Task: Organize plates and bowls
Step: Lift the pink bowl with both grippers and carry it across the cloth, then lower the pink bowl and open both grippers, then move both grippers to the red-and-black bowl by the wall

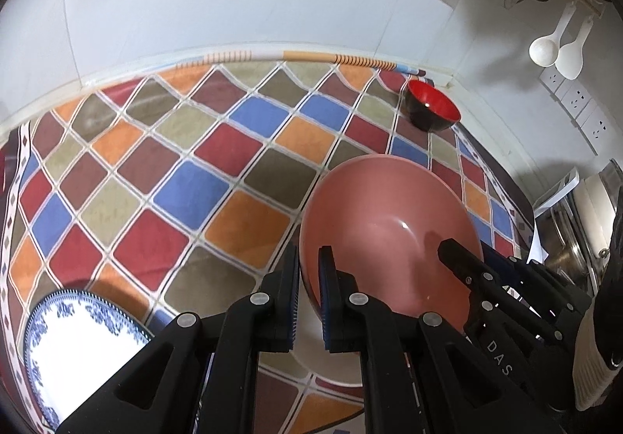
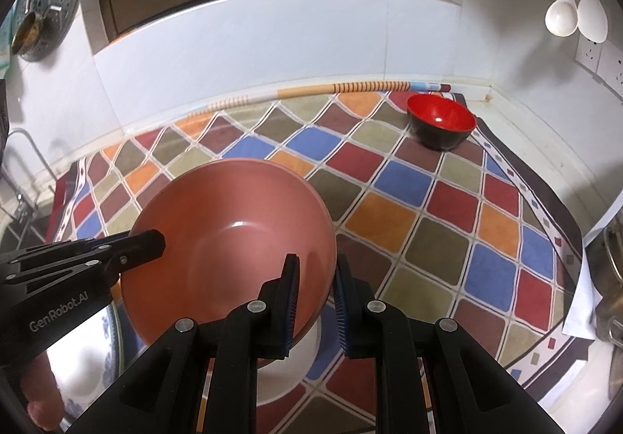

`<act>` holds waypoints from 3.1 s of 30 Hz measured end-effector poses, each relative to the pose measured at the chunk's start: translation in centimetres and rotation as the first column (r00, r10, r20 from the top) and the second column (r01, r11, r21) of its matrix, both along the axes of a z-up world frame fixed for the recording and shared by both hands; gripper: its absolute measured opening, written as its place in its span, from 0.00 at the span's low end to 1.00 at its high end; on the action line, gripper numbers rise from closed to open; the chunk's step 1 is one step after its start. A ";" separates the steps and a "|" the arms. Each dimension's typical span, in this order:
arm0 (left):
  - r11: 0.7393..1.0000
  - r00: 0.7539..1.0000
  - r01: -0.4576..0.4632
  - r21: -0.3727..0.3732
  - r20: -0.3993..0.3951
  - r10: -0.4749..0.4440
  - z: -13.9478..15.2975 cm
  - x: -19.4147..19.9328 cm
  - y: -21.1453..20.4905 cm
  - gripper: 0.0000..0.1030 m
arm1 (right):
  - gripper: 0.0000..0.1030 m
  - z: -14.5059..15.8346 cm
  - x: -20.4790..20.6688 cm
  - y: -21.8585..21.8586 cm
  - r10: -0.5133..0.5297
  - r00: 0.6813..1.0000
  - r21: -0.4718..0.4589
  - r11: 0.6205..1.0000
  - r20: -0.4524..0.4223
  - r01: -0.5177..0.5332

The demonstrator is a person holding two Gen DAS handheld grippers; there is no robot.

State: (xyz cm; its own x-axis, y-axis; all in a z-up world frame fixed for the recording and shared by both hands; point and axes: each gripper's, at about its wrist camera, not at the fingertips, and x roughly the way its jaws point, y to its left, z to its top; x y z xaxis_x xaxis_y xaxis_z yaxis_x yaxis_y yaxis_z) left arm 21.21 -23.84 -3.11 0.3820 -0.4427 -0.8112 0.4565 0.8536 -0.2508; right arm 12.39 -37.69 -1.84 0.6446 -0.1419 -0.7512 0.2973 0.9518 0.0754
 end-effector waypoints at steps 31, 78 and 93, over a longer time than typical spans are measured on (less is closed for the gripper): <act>0.999 0.996 0.000 0.052 -0.090 0.004 -3.7 -1.1 0.5 0.11 | 0.18 -3.7 -0.2 1.3 0.061 0.991 0.008 0.998 -0.120 -0.060; 0.985 0.963 0.136 0.107 0.221 -0.157 5.0 3.9 -8.0 0.67 | 0.58 2.8 1.2 -7.4 -0.153 0.985 0.001 0.988 0.081 0.153; 0.973 0.942 0.205 0.108 0.247 -0.226 6.0 8.0 -15.2 0.84 | 0.65 4.3 3.0 -14.1 -0.260 0.959 -0.022 0.964 0.117 0.264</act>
